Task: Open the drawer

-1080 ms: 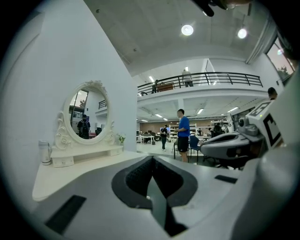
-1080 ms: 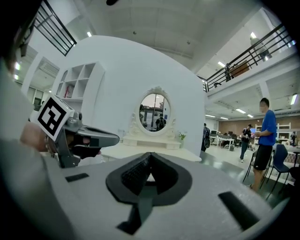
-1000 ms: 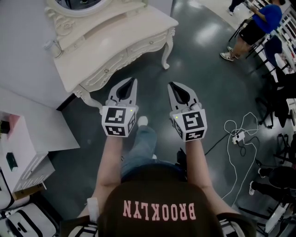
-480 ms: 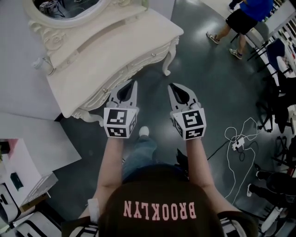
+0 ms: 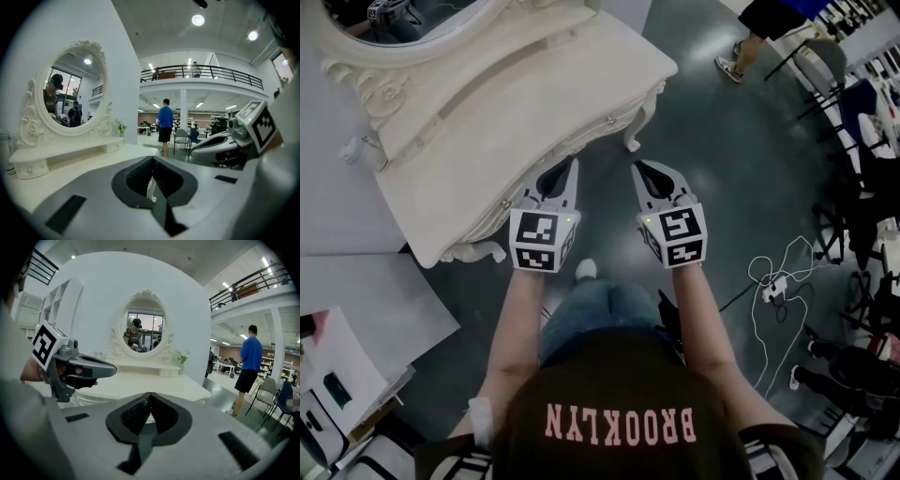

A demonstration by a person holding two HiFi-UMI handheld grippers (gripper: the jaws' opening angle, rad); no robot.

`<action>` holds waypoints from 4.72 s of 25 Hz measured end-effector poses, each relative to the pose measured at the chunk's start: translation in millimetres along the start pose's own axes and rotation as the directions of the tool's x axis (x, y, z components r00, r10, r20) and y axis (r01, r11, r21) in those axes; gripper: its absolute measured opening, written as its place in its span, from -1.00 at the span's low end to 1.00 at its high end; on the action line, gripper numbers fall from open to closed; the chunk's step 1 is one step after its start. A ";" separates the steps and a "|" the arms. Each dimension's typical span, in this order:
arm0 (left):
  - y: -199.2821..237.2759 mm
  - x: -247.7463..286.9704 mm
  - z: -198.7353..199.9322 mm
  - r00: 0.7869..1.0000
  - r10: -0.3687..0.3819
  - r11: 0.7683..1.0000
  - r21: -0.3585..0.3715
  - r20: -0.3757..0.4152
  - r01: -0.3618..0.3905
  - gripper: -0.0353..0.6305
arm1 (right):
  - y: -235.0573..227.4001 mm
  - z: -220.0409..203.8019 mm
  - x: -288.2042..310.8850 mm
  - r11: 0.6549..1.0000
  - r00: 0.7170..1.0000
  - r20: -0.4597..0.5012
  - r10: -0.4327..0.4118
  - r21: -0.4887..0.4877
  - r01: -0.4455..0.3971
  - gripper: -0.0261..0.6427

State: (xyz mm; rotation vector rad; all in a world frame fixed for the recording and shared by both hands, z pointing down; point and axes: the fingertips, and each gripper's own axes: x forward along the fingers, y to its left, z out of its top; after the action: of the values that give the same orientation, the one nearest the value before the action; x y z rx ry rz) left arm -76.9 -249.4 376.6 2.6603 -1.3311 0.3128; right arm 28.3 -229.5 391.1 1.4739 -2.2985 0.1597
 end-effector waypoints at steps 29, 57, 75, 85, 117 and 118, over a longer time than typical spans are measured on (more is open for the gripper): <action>71.7 127.5 -40.9 0.987 0.105 0.990 -0.082 -0.123 -0.116 -0.88 | -81.3 -124.5 214.6 0.984 0.950 -0.286 0.124 0.160 -0.080 -0.50; 68.9 134.4 -91.5 0.962 0.122 0.982 -0.113 -0.242 -0.153 -0.88 | -89.2 -198.4 300.2 0.985 0.866 -0.479 0.144 0.151 -0.080 -0.59; 49.4 125.2 -94.8 0.970 0.063 0.991 -0.101 -0.236 -0.089 -0.88 | -93.5 -215.7 263.2 0.984 0.867 -0.475 0.152 0.159 -0.085 -0.59; 15.5 117.9 -95.2 0.973 0.009 0.996 -0.087 -0.232 -0.030 -0.88 | -99.0 -233.8 218.3 0.985 0.861 -0.489 0.139 0.160 -0.068 -0.59; -70.2 95.4 -104.8 0.961 -0.157 0.988 -0.039 -0.226 0.152 -0.88 | -114.4 -289.2 95.3 0.981 0.847 -0.530 0.038 0.183 0.071 -0.58; -70.0 94.2 -105.4 0.961 -0.159 0.987 -0.039 -0.226 0.154 -0.88 | -114.3 -289.3 94.2 0.980 0.845 -0.533 0.031 0.182 0.078 -0.58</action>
State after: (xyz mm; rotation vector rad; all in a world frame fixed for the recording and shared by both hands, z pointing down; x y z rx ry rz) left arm 21.9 -256.7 499.4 2.5971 -1.0438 0.5617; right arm 174.9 -270.1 678.3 1.3302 -1.8427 0.7186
